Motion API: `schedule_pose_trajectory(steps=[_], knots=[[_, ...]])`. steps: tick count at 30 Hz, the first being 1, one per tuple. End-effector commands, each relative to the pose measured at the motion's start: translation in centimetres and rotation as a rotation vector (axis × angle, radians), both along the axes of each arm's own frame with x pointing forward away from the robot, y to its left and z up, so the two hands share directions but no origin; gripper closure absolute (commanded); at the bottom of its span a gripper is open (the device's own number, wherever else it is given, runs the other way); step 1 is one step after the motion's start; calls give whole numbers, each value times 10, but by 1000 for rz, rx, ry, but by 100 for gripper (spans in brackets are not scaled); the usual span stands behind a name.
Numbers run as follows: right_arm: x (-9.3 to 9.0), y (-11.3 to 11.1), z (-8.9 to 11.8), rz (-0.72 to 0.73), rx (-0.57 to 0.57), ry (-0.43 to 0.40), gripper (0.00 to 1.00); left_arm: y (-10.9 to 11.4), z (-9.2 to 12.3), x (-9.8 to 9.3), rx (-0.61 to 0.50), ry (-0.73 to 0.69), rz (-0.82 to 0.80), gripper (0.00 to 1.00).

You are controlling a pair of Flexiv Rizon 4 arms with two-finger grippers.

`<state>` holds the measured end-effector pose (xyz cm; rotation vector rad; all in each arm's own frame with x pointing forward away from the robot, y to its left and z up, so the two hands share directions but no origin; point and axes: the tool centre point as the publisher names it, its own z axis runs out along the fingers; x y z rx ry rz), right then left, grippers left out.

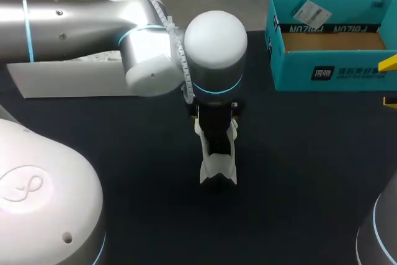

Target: Take the shoe out of the shoebox, open the shoe tongue, remove and reinsert the insole, then place the shoe into the shoebox

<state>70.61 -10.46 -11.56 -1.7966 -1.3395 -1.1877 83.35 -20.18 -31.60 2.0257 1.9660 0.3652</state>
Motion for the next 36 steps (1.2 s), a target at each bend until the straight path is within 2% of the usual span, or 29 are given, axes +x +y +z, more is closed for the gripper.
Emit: schedule_pose_trajectory(steps=[1, 12, 13, 14, 16, 18, 19, 28, 32, 36], knots=[[-2, 0, 0, -3, -3, 0, 0, 0, 12, 6, -6, -4, 15, 0], [-2, 0, 0, -3, -3, 0, 0, 14, 44, 36, -12, -43, 49, 0], [-2, 0, 0, -3, -3, 0, 0, 15, 46, 38, -15, -40, 51, 11], [-2, 0, 0, -3, -3, 0, 0, 16, 47, 40, -15, -44, 53, 44], [-2, 0, 0, -3, -3, 0, 0, 18, 49, 42, -15, -43, 55, 67], [-2, 0, 0, -3, -3, 0, 0, 19, 49, 43, -16, -43, 57, 85], [-2, 0, 0, -3, -3, 0, 0, 21, 48, 43, -14, -40, 56, 100], [-2, 0, 0, -3, -3, 0, 0, 21, 42, 49, -55, 2, 44, 100], [-2, 0, 0, -3, -3, 0, 0, 16, 42, 35, -50, 104, 26, 100], [-2, 0, 0, -3, -3, 0, 0, 9, 41, 25, -61, 126, 13, 100]])
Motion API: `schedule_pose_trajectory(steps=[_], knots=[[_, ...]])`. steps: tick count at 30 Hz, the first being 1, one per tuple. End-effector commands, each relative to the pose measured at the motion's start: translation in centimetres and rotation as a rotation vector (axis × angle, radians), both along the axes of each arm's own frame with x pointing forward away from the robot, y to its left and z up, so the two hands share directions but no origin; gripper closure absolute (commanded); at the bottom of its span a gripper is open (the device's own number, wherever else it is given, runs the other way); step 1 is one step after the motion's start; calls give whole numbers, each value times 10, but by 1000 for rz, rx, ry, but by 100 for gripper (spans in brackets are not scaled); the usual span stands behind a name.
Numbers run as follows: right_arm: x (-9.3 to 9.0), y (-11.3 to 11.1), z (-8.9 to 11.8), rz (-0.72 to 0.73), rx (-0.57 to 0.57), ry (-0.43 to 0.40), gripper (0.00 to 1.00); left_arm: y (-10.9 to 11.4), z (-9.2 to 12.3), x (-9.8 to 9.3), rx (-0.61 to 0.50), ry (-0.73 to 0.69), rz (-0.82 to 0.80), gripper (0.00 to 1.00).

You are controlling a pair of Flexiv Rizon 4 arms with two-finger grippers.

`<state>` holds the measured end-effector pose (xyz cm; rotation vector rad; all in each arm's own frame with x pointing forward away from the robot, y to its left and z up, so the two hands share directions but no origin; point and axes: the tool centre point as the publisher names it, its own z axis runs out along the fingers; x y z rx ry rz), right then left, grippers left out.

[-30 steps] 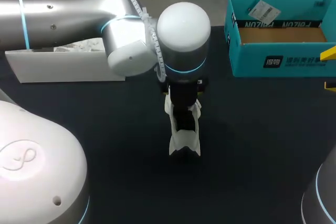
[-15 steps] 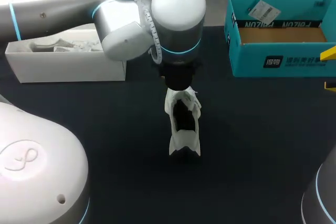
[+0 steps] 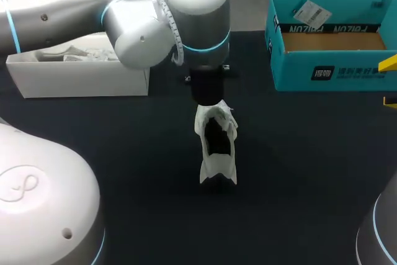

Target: Take the shoe out of the shoebox, open the shoe tongue, remove and reinsert the insole, then place the shoe into the shoebox

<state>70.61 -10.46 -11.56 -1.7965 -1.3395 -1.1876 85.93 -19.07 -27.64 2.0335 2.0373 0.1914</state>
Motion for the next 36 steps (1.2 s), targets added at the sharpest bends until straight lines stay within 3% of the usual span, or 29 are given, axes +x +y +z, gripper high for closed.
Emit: schedule_pose_trajectory(steps=[1, 14, 20, 29, 36], knots=[[-2, 0, 0, -3, -3, 0, 0, -3, 0, -2, 5, 16, -7, 100], [-2, 0, 0, -3, -3, 0, 0, -3, -39, -39, 91, 135, -59, 100], [-2, 0, 0, -3, -3, 0, 0, 3, -38, -52, 104, 158, -57, 100], [-2, 0, 0, -3, -3, 0, 0, -7, -10, -36, 69, 106, -20, 100], [-2, 0, 0, -3, -3, 0, 0, -26, -20, -19, 40, 101, -32, 100]])
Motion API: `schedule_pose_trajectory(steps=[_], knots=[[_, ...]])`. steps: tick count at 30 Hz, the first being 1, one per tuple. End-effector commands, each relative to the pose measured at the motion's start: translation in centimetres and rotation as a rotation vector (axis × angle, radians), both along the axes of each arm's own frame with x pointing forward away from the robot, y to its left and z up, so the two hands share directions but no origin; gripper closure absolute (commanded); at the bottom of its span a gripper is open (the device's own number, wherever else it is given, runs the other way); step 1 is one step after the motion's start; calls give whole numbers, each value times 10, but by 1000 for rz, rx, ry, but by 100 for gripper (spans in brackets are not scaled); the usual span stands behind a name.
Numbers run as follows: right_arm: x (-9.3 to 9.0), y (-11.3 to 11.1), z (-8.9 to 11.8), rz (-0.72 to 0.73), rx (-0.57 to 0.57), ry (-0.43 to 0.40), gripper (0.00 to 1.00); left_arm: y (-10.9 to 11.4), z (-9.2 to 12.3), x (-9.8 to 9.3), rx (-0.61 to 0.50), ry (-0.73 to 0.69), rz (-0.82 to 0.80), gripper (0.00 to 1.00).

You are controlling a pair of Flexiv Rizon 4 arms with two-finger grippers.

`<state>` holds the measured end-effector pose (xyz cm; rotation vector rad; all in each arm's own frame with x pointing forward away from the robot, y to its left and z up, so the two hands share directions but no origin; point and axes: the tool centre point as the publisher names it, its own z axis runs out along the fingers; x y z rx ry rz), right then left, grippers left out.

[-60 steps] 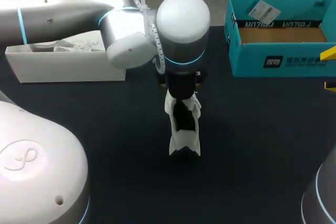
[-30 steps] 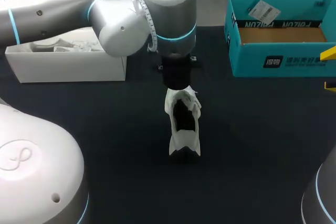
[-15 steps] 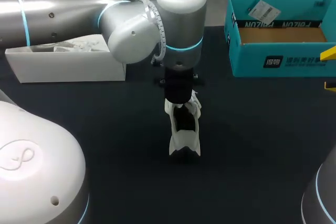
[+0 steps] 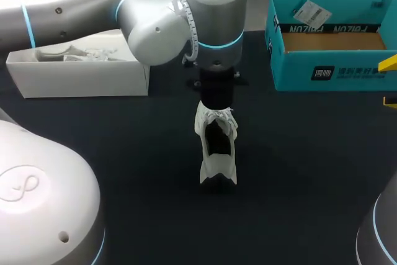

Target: Take the shoe out of the shoebox, open the shoe tongue, remove and reinsert the insole, then place the shoe into the shoebox

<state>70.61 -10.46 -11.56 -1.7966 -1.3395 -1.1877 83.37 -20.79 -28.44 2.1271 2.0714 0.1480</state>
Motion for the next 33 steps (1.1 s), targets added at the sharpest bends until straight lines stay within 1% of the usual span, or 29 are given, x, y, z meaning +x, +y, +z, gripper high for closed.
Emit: schedule_pose_trajectory(steps=[1, 5, 8, 16, 21, 27, 30, 31, 33], knots=[[-2, 0, 0, -3, -3, 0, 0, -11, -15, 7, -4, 24, -11, 100], [-2, 0, 0, -3, -3, 0, 0, -12, -25, 5, 18, 44, -15, 100], [-2, 0, 0, -3, -3, 0, 0, -7, -27, -1, 30, 57, -14, 100], [-2, 0, 0, -3, -3, 0, 0, 14, -37, -21, 97, 111, 8, 100], [-2, 0, 0, -3, -3, 0, 0, 18, -42, -32, 110, 141, 47, 100], [-2, 0, 0, -3, -3, 0, 0, 19, -31, -32, 101, 145, 149, 100], [-2, 0, 0, -3, -3, 0, 0, 19, -28, -31, 90, 108, 232, 100], [-2, 0, 0, -3, -3, 0, 0, 19, -27, -31, 71, 109, 301, 100], [-2, 0, 0, -3, -3, 0, 0, 19, -26, -32, 34, 82, 361, 100]])
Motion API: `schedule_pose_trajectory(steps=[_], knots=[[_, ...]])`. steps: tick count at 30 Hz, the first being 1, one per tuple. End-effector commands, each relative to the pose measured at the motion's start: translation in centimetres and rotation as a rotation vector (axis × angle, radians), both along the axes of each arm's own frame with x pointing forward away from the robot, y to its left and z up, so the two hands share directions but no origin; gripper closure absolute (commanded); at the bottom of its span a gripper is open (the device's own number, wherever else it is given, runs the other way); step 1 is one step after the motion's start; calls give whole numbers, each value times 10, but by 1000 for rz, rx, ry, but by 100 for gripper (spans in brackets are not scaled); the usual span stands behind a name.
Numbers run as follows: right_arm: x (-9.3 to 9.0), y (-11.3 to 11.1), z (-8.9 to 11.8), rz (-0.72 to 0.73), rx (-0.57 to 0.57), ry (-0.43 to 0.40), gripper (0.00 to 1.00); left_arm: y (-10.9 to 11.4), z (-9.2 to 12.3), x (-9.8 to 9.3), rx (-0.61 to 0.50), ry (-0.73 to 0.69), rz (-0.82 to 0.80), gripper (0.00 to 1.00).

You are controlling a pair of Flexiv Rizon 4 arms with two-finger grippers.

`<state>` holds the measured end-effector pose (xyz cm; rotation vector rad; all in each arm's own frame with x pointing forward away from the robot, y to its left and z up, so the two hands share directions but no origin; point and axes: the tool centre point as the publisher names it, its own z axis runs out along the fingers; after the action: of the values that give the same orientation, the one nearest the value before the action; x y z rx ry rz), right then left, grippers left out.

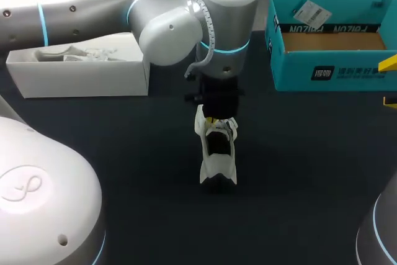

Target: Take the shoe out of the shoebox, open the shoe tongue, remove and reinsert the insole, then place the shoe into the shoebox

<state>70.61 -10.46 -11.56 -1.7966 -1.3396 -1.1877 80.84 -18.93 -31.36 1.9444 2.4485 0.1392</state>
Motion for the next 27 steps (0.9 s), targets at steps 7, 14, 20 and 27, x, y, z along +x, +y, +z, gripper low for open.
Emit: schedule_pose_trajectory(steps=[7, 14, 20, 27], knots=[[-2, 0, 0, -3, -3, 0, 0, 1, 3, -6, -35, -50, 101, 100], [-2, 0, 0, -3, -3, 0, 0, 1, 3, -6, -35, -50, 101, 100], [-2, 0, 0, -3, -3, 0, 0, 2, 20, -16, -74, -29, 467, 100], [-2, 0, 0, -3, -3, 0, 0, 12, 21, -21, -54, -2, 907, 100]])
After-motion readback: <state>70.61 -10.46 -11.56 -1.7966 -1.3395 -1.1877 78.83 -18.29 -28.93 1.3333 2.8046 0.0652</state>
